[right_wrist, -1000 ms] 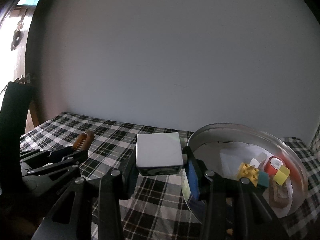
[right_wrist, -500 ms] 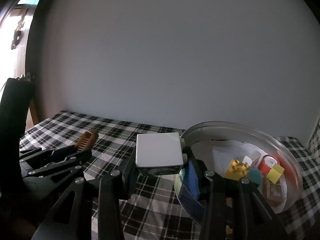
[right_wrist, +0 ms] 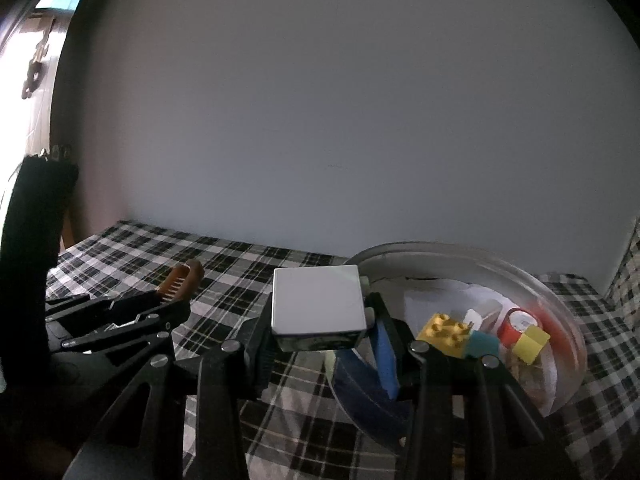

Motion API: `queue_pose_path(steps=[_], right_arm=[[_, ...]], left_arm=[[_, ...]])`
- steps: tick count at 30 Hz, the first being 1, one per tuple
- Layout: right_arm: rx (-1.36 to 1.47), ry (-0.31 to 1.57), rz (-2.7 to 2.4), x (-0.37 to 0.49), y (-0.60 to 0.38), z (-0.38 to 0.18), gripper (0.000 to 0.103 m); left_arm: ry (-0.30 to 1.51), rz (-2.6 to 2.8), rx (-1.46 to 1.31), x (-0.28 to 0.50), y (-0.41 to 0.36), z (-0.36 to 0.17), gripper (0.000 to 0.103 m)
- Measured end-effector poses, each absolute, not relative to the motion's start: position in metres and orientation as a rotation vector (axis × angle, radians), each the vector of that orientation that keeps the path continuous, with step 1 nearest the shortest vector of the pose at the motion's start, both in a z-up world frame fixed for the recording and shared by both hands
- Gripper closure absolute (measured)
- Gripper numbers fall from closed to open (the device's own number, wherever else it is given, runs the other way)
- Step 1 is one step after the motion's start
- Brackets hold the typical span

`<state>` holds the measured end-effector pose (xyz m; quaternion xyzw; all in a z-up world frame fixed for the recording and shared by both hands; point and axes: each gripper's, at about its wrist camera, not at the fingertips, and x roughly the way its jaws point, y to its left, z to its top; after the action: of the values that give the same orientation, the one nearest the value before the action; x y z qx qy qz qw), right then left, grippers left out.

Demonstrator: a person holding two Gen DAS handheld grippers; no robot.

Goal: Organize rigid objects
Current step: 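Carry the white cube with the right tool over the tin while the left tool carries the comb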

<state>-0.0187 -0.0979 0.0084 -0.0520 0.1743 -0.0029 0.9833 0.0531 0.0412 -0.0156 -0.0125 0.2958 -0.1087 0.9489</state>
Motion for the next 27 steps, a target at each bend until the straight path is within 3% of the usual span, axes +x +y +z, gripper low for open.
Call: queue_pose_path(steps=[27], right_arm=[[-0.046, 0.277, -0.098, -0.05, -0.169, 0.028, 0.058]], left_arm=[[0.537, -0.326, -0.011, 0.021, -0.019, 0.008, 0.079]])
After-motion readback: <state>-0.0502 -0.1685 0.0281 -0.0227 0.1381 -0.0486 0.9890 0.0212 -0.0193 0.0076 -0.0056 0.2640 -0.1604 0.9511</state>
